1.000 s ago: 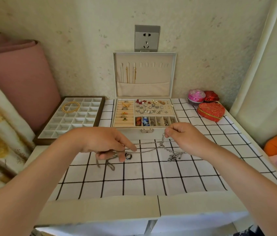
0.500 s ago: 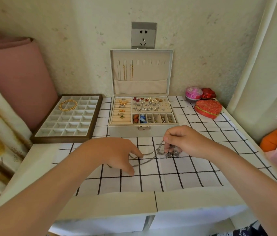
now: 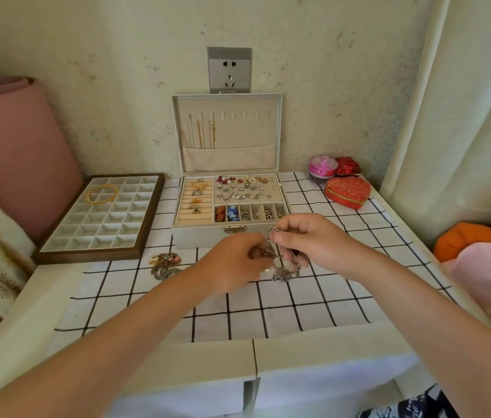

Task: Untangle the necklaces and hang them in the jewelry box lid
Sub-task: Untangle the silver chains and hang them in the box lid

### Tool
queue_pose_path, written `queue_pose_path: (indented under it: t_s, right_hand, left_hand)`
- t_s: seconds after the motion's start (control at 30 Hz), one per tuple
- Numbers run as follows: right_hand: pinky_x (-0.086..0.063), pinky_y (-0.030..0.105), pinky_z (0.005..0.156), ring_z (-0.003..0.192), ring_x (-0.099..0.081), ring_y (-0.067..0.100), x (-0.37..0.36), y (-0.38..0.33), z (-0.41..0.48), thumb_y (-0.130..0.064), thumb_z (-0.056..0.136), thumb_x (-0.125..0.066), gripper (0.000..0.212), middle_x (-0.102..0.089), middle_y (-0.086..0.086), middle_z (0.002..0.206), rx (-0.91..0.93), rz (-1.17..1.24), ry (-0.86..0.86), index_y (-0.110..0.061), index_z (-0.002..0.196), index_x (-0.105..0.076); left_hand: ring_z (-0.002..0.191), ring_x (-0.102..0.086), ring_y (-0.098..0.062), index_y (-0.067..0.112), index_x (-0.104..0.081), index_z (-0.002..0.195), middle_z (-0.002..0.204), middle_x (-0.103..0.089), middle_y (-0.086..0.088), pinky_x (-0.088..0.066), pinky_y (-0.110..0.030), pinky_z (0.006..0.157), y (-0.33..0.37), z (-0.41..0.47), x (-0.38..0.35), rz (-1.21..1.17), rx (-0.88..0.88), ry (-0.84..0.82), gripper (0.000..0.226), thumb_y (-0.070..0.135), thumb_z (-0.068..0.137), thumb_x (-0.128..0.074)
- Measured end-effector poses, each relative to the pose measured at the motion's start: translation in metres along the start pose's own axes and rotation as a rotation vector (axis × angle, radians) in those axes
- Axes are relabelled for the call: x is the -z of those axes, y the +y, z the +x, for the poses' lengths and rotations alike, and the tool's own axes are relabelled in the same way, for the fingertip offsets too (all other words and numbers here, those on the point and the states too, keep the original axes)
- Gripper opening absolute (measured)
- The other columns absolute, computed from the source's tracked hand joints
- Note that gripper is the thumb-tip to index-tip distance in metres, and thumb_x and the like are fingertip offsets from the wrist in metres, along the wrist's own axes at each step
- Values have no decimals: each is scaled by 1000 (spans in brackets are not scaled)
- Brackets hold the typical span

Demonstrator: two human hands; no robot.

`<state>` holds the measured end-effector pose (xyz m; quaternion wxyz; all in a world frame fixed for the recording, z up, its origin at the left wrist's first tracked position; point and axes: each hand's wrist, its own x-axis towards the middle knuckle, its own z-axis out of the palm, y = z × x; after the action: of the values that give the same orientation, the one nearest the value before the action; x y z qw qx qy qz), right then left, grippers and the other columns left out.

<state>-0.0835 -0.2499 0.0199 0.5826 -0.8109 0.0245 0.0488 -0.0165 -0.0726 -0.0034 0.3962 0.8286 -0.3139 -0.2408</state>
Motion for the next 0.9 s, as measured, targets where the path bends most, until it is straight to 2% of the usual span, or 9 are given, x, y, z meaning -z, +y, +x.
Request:
queue_pose_path:
  t_s: [0.1, 0.17, 0.23, 0.33, 0.53, 0.63, 0.73, 0.8, 0.9]
  right_hand:
    - [-44, 21, 50, 56, -54, 5, 7, 3, -1, -10, 93, -66, 3, -64, -2, 70, -19, -82, 31, -11, 92, -70]
    - [-51, 22, 65, 71, -64, 4, 10, 8, 0, -10, 88, -72, 4, -73, 1, 84, 2, -153, 64, -14, 89, -72]
    - [-51, 28, 72, 72, -63, 9, 13, 13, 1, -13, 87, -74, 5, -73, 3, 84, 9, -208, 103, -18, 87, -73]
    - [-40, 28, 57, 55, -48, 12, 17, 20, 3, -20, 89, -71, 6, -60, 0, 67, 13, -283, 185, -25, 85, -70]
    - [-42, 32, 57, 53, -49, 14, 21, 27, 2, -27, 92, -67, 9, -57, -10, 62, 15, -335, 199, -29, 85, -69]
    - [-42, 27, 58, 51, -50, 3, 24, 29, -1, -31, 91, -67, 10, -58, -18, 56, -12, -399, 160, -29, 83, -71]
    - [-38, 22, 55, 47, -51, -5, 26, 24, -6, -36, 92, -64, 16, -57, -25, 52, -95, -522, 64, -26, 84, -74]
    - [-46, 26, 59, 56, -58, -3, 25, 24, -9, -40, 90, -63, 21, -65, -23, 62, -136, -596, -13, -27, 82, -76]
    - [-56, 41, 81, 79, -67, 11, 22, 31, -9, -40, 85, -67, 15, -72, -10, 82, -155, -680, -56, -32, 76, -77]
  left_hand:
    - [61, -57, -1, 26, -68, 96, 86, -60, 2, -56, -25, 62, 1, 2, 6, -6, 14, 13, 5, 23, 92, -67]
    - [62, -55, 4, 28, -71, 98, 85, -62, 9, -48, -15, 61, 3, 2, 11, 45, -7, -22, 8, 27, 91, -69]
    - [53, -50, 0, 25, -73, 101, 71, -62, 15, -41, -16, 52, 7, -1, 15, -11, 35, -81, 12, 27, 95, -63]
    - [47, -39, -6, 20, -74, 92, 57, -61, 17, -33, -17, 43, 8, 0, 19, -24, 104, -82, 21, 21, 100, -54]
    - [51, -39, -8, 16, -70, 85, 62, -64, 17, -35, -18, 48, 9, 1, 20, 15, 103, -23, 26, 20, 102, -50]
    - [49, -40, -11, 12, -64, 92, 76, -68, 3, -33, -20, 42, 8, 1, 16, -103, 142, -24, 22, 15, 103, -44]
    - [48, -47, -14, 12, -58, 92, 72, -66, 1, -36, -21, 41, 7, 2, 11, -137, 148, 7, 23, 17, 104, -39]
    - [45, -48, -13, 13, -55, 92, 63, -63, 0, -35, -20, 39, 7, 2, 5, -144, 151, 3, 24, 19, 105, -35]
    - [44, -47, -13, 14, -53, 92, 57, -58, 1, -33, -18, 39, 8, 1, -4, -159, 158, -37, 25, 20, 106, -33]
